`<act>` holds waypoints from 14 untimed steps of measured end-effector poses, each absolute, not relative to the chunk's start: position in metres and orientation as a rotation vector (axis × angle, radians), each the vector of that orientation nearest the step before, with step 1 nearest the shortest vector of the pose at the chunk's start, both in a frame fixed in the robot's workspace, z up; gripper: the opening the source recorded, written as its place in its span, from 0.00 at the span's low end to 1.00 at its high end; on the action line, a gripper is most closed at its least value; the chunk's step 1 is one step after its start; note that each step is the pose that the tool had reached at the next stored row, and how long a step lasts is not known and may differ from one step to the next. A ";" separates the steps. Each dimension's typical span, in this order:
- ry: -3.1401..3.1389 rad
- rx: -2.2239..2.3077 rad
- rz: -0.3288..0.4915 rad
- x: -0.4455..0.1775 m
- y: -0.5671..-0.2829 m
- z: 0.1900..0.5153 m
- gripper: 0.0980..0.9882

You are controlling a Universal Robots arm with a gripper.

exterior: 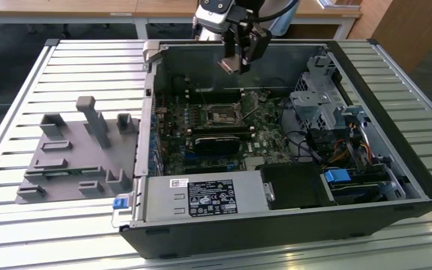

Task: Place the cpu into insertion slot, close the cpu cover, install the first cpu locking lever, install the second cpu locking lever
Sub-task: 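Place the cpu into insertion slot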

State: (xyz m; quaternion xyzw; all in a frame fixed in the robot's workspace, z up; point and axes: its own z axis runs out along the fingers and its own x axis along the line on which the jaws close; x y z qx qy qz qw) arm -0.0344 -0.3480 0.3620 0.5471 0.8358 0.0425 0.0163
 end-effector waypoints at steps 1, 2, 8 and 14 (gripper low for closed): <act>2.591 1.712 0.132 -0.034 -0.348 0.362 0.49; 2.584 1.722 0.132 -0.034 -0.348 0.362 0.49; 2.541 1.782 0.130 -0.034 -0.348 0.361 0.49; 2.476 1.866 0.128 -0.034 -0.348 0.359 0.49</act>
